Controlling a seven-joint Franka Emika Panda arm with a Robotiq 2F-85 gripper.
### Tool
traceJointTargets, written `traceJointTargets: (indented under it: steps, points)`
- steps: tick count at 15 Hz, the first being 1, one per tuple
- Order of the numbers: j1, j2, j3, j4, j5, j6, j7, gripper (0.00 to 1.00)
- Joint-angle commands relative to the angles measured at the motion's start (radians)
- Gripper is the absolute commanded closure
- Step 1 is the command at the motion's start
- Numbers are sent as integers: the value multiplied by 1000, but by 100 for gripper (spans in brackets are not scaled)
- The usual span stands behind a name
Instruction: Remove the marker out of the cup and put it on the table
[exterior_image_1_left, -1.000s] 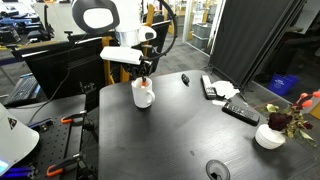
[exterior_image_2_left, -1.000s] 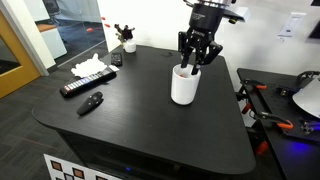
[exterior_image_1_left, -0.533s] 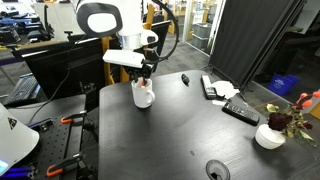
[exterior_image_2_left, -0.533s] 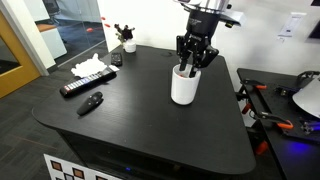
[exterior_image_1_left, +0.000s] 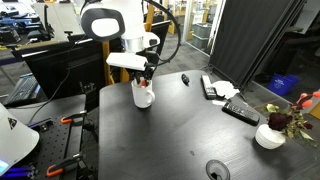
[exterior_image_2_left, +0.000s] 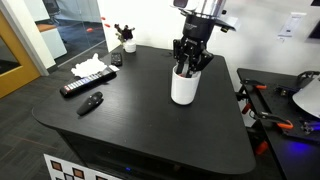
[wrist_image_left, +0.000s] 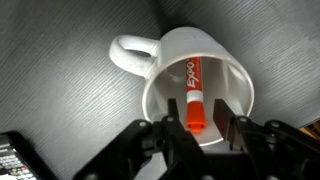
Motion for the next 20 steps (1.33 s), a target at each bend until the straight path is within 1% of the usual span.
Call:
traceJointTargets:
  steps: [1,4,5,6,7,8,9,10,11,12,17,20]
  points:
    - [-41,38,40,23,59,39,-74,57]
    - [-61,57,62,30,101,52,-116,58]
    - [-67,61,69,31,113,54,-129,60]
    - [-72,65,74,32,122,54,-139,70]
    - [-77,67,79,32,129,54,-145,85]
    - [-82,68,85,31,134,55,-152,88]
    - [-86,67,90,30,136,56,-153,97]
    - [-88,62,93,27,135,56,-150,100]
    - [-89,58,94,26,132,57,-147,96]
    - [-88,50,94,18,121,59,-138,95]
    - [-77,-25,85,-38,68,70,-90,95]
    - [-71,-95,81,-75,74,75,-93,95]
